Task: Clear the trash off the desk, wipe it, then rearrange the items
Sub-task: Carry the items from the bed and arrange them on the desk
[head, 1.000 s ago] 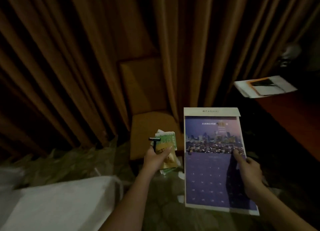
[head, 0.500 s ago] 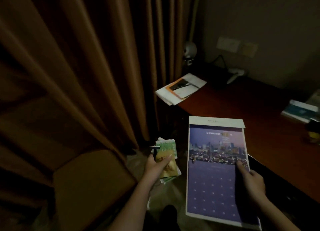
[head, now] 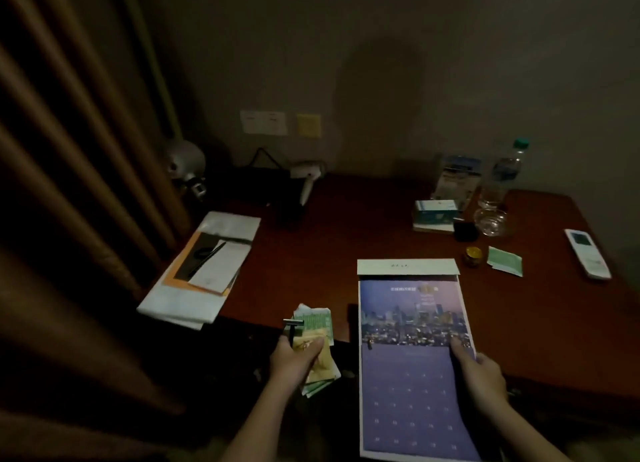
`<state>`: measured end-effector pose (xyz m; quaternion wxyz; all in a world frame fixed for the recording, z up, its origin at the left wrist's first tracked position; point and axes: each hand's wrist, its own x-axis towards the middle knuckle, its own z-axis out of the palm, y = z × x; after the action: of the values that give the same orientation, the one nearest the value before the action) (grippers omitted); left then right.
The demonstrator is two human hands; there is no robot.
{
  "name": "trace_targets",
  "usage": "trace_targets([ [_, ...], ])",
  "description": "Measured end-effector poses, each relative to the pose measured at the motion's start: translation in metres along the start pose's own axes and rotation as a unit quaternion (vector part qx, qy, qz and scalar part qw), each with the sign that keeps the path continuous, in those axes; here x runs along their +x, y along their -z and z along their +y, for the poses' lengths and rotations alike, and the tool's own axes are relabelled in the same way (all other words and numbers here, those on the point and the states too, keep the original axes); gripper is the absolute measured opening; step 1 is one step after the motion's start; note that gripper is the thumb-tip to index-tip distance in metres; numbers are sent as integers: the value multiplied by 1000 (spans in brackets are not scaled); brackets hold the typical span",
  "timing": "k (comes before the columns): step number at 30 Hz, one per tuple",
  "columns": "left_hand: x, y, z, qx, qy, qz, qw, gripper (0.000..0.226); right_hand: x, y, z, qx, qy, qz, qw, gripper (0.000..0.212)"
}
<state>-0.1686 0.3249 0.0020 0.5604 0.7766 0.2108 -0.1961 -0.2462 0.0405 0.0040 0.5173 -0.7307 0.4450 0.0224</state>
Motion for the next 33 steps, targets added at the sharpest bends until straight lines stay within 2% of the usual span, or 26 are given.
trace_targets([
  [6, 76, -44, 41, 51, 9, -20, 998, 32, 71, -17, -26, -21, -60, -4, 998, 67],
  [11, 116, -68, 70, 67, 20, 8, 998, 24, 125, -34, -54, -74, -86, -31, 993, 78],
  [15, 137, -69, 74, 81, 47, 29, 995, 27, 139, -45, -72, -147, -74, -26, 986, 62],
  [18, 149, -71, 80, 103, 55, 32, 993, 32, 140, -54, -78, -247, -62, 29, 967, 56],
  [22, 165, -75, 91, 119, 49, 10, 992, 32, 141, -62, -80, -288, -92, 46, 952, 53],
  [24, 173, -76, 96, 126, 42, 1, 991, 33, 138, -66, -83, -307, -113, 37, 944, 59],
  [29, 179, -69, 101, 123, 42, -28, 991, 29, 135, -78, -78, -284, -161, 35, 945, 75],
  [31, 182, -60, 101, 116, 43, -29, 992, 28, 138, -83, -78, -204, -183, 47, 961, 76],
  [33, 187, -50, 102, 111, 42, -22, 993, 29, 137, -86, -84, -83, -194, 49, 976, 67],
])
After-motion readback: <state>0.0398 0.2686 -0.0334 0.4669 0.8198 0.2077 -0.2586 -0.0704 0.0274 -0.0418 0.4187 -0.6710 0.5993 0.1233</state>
